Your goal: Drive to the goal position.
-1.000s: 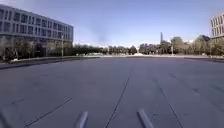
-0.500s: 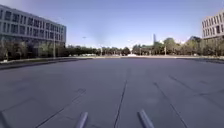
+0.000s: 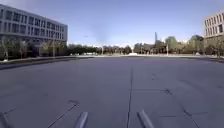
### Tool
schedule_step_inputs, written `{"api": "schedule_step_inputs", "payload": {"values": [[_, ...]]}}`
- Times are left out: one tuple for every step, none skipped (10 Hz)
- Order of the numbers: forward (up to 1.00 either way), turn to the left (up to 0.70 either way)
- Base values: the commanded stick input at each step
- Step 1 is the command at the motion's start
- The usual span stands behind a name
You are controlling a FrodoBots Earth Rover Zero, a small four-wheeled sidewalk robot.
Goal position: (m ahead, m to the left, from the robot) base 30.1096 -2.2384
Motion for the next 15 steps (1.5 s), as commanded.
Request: {"api": "schedule_step_inputs", "payload": {"values": [[1.00,0.00],[1.00,0.00],[1.00,0.00],[1.00,0.00],[1.00,0.00],[1.00,0.00],[1.00,0.00],[1.00,0.00],[1.00,0.00],[1.00,0.00],[1.00,0.00],[1.00,0.00],[1.00,0.00],[1.00,0.00],[1.00,0.00]]}}
